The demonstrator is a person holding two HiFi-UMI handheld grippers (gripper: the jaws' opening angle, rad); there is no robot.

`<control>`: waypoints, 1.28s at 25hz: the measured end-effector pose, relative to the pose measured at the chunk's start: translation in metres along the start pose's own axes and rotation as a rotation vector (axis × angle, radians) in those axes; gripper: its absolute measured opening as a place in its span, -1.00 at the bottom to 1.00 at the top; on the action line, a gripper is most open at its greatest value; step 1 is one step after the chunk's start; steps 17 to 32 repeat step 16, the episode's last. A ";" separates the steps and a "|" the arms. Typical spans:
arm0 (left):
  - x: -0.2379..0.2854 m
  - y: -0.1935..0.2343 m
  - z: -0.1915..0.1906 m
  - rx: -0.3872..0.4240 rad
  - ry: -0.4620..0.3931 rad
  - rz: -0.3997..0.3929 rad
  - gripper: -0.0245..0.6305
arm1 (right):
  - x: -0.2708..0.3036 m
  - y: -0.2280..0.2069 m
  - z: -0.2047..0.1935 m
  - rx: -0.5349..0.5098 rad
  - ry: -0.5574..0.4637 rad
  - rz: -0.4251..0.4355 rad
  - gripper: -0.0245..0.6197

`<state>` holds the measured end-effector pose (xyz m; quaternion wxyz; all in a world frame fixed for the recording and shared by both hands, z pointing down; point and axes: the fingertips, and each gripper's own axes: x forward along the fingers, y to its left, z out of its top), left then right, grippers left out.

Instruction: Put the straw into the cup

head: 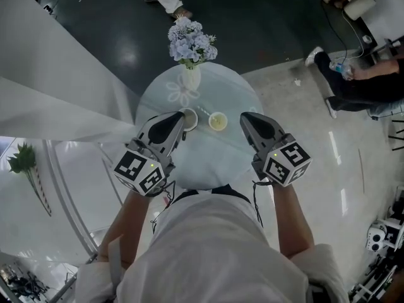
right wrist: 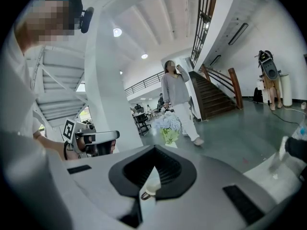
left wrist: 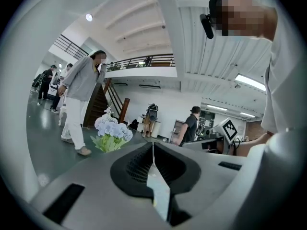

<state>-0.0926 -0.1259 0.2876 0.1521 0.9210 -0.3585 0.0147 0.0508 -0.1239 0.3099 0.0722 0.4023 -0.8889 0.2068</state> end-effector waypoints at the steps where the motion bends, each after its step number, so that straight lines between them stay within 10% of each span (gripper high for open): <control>1: 0.000 0.000 0.000 -0.001 0.000 0.000 -0.83 | 0.000 0.000 0.000 0.000 0.000 0.000 -0.86; 32: 0.004 0.002 -0.001 -0.005 0.005 -0.001 -0.83 | 0.005 -0.002 -0.002 0.007 0.007 0.005 -0.86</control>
